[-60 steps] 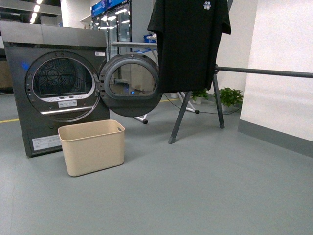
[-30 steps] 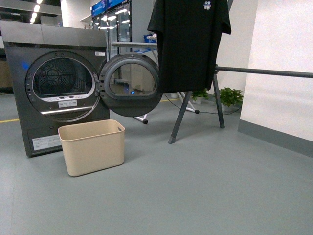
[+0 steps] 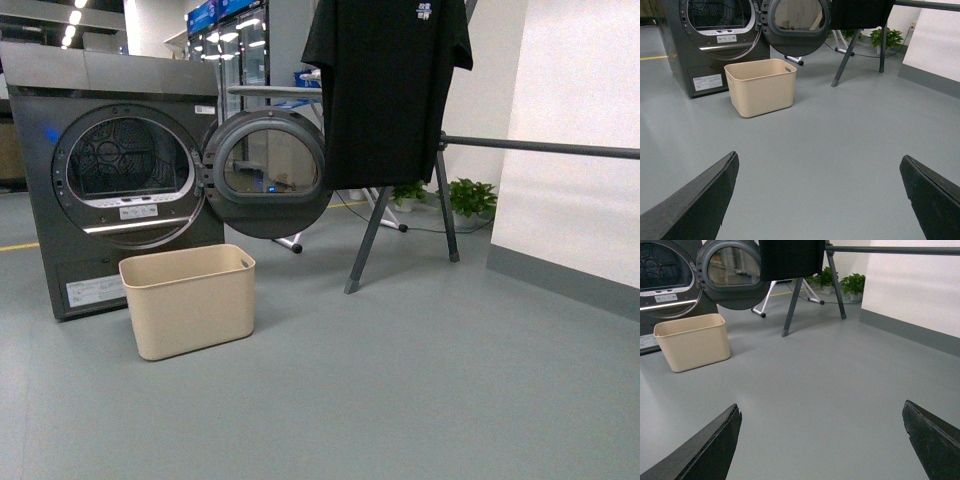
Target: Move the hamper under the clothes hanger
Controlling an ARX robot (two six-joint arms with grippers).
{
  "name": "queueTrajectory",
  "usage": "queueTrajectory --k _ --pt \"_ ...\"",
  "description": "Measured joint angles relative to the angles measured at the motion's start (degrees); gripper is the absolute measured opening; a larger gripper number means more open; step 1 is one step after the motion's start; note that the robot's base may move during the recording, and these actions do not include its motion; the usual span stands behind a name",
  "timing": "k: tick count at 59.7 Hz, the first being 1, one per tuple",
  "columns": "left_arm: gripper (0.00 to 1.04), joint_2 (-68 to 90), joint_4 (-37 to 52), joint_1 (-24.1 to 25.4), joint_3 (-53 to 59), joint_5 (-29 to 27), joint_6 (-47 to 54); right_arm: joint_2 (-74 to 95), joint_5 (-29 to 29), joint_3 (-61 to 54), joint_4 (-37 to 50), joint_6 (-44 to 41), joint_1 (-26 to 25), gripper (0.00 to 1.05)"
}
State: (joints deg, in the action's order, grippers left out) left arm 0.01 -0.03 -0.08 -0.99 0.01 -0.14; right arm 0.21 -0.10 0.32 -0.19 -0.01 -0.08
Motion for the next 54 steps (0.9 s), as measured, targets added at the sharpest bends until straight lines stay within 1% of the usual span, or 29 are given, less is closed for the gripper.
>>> queueTrajectory --k 54 --pt "0.98 0.0 0.0 0.0 0.0 0.0 0.0 0.0 0.0 0.0 0.0 0.0 0.0 0.97"
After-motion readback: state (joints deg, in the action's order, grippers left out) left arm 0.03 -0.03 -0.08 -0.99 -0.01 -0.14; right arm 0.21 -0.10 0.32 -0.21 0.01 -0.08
